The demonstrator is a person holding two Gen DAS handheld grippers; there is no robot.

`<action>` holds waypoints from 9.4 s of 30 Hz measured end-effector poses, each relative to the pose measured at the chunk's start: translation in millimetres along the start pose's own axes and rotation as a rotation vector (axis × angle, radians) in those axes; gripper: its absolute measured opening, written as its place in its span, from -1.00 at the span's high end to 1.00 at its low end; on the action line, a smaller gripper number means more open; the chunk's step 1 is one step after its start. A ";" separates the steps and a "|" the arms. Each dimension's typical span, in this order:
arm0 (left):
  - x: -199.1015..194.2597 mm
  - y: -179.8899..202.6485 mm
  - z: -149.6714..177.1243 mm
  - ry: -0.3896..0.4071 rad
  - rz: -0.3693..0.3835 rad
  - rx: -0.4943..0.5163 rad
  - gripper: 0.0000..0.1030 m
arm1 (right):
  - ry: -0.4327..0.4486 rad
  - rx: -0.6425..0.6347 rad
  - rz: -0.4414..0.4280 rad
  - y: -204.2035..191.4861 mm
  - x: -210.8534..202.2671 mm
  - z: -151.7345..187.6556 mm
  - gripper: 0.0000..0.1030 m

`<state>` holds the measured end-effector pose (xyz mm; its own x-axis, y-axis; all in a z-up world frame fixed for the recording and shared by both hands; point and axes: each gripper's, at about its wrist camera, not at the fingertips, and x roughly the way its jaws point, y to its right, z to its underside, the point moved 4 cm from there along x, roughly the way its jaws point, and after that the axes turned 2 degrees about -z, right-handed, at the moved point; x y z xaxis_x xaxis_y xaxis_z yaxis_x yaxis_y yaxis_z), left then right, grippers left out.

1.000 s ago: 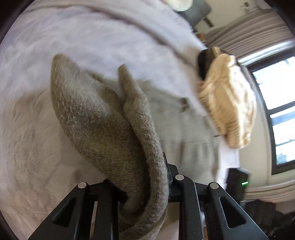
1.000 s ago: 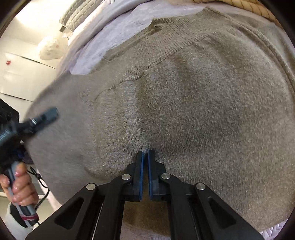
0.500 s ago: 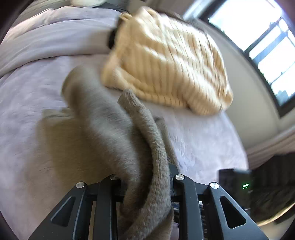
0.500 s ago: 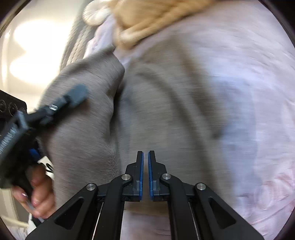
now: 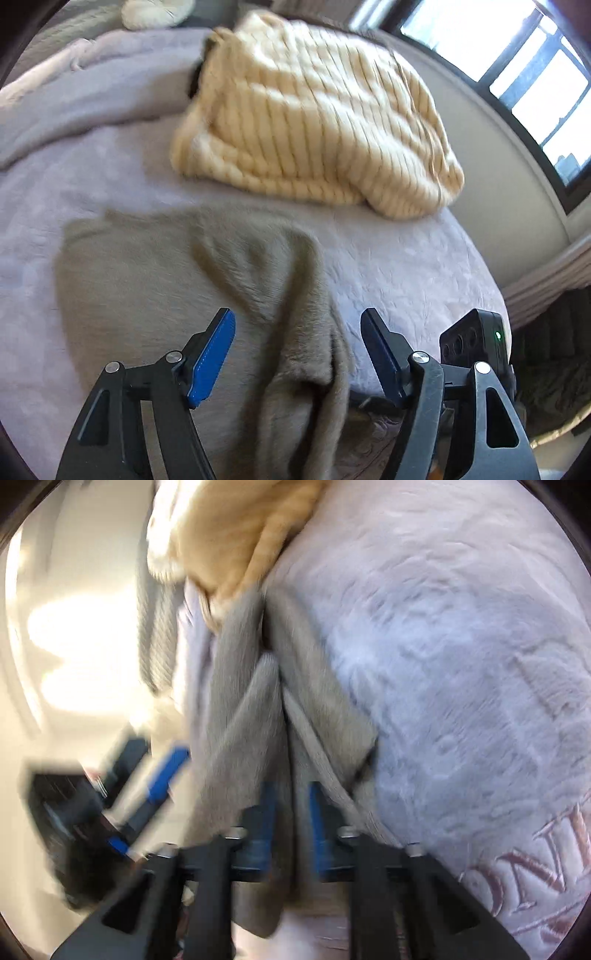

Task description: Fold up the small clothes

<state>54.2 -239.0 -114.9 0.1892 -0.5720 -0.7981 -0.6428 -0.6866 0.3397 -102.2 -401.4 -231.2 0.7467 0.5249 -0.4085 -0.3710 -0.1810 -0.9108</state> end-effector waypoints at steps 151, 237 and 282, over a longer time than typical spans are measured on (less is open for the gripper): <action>13.5 -101.0 31.3 -0.132 0.049 -0.273 0.09 | -0.357 -0.243 0.064 -91.6 95.8 -38.7 0.36; -173.9 -188.4 298.3 -0.405 -0.397 -0.371 -0.60 | -0.471 -0.446 0.745 -68.0 144.1 214.1 0.77; -176.7 -155.9 253.8 -0.407 -0.432 -0.371 -0.60 | -0.410 -0.610 0.884 -119.8 164.2 189.7 0.56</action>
<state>-67.4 83.0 -153.1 0.0312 -0.0492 -0.9983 -0.2626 -0.9641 0.0393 -39.9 -135.9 -177.9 0.0810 0.2248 -0.9710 -0.2636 -0.9347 -0.2384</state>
